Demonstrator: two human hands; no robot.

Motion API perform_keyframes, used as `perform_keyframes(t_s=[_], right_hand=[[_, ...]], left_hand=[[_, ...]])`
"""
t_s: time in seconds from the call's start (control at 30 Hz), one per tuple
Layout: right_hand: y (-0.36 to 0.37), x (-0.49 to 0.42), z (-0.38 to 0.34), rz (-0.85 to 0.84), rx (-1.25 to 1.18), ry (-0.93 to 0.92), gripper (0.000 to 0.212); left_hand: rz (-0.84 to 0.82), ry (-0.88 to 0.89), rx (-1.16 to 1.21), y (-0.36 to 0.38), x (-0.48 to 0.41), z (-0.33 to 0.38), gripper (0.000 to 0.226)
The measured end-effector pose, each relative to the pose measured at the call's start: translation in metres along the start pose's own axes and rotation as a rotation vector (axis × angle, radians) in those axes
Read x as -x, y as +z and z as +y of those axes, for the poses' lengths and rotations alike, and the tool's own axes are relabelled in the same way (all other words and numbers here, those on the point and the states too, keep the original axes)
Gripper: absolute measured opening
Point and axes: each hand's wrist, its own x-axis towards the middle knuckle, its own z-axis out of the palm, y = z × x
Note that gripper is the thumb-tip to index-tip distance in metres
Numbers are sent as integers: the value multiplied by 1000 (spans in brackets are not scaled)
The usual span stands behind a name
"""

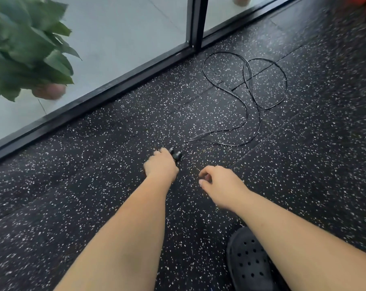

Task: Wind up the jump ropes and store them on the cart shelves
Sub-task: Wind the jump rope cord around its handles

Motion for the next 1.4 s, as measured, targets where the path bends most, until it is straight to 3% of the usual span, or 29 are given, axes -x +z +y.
perform_keyframes(t_s=[0.3, 0.47, 0.67, 0.93, 1.13, 1.4], right_hand=[[-57, 59, 29, 112, 29, 99, 44], [-124, 117, 47, 287, -74, 162, 58], [-194, 214, 95, 574, -269, 227, 54], [-242, 372, 178, 930, -423, 289, 54], [-252, 496, 238, 1182, -534, 193, 38], [-243, 633, 294, 1370, -661, 79, 30]], left_hand=[[65, 308, 65, -84, 93, 64, 67], [123, 478, 85, -142, 158, 124, 63], [236, 744, 114, -188, 259, 217, 61], [340, 1074, 190, -191, 422, 327, 83], [347, 1242, 279, -184, 553, 384, 95], [335, 1428, 410, -164, 689, 430, 98]])
